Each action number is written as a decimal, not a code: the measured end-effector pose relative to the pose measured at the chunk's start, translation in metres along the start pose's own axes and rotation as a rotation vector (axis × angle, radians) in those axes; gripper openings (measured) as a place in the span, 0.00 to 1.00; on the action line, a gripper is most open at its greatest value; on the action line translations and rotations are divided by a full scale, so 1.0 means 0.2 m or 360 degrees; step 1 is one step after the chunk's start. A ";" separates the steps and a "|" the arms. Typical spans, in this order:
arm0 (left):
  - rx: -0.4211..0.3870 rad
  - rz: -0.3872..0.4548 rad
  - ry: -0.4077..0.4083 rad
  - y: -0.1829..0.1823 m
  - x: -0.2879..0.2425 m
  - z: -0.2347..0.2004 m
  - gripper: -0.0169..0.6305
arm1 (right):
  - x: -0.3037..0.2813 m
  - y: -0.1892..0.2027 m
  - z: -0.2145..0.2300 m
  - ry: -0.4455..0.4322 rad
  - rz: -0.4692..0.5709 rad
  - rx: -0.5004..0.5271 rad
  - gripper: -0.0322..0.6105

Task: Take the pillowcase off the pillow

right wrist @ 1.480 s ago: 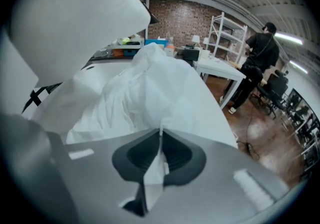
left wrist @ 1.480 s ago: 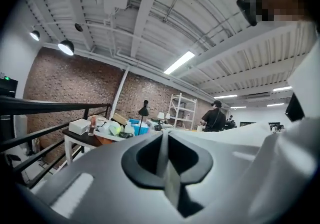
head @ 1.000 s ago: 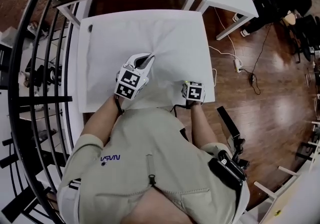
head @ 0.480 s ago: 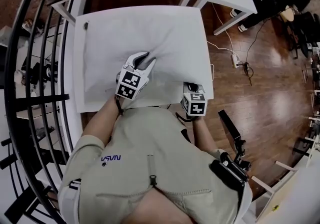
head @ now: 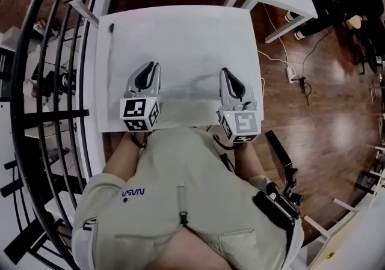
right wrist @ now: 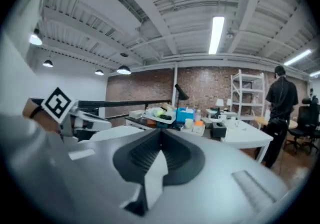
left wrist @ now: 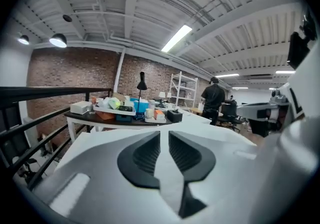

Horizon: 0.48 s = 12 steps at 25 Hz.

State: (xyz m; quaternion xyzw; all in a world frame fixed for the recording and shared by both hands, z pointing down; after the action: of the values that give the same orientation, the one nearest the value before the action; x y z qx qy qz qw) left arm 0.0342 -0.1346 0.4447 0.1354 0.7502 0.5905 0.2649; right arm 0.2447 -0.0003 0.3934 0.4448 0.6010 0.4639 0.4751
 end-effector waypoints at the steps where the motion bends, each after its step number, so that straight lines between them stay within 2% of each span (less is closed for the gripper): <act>1: 0.0015 0.0008 -0.0042 0.00 0.02 -0.02 0.11 | -0.05 0.02 0.02 0.0060 -0.0006 -0.0020 0.06; 4: 0.0010 0.0022 -0.0112 0.01 0.08 -0.06 0.10 | -0.18 0.17 0.08 0.0178 -0.0189 -0.0024 0.06; 6: -0.0004 0.0018 -0.0144 0.02 0.12 -0.08 0.10 | -0.24 0.36 0.09 0.0190 -0.0396 -0.0021 0.06; 8: -0.0010 0.0008 -0.0167 0.04 0.16 -0.09 0.09 | -0.26 0.56 0.08 0.0169 -0.0511 -0.0014 0.06; 10: 0.0006 -0.0008 -0.0183 0.06 0.17 -0.11 0.09 | -0.26 0.70 0.05 0.0180 -0.0458 0.0045 0.06; 12: 0.0022 -0.0031 -0.0193 0.09 0.18 -0.13 0.07 | -0.24 0.76 0.03 0.0217 -0.0387 0.0111 0.05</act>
State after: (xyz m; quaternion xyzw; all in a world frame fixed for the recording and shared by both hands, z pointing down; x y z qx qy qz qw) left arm -0.0111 -0.1318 0.4576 0.1654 0.7381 0.5734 0.3146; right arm 0.2727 -0.0207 0.5485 0.3524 0.6971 0.4108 0.4702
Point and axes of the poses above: the fingertips, and each gripper's own axes: x backward along the fingers, z to its right, y out of its underside, the point moved 7 cm from there along x, backward along the fingers, and after that the axes turned 7 degrees about y, right-handed, at the moved point
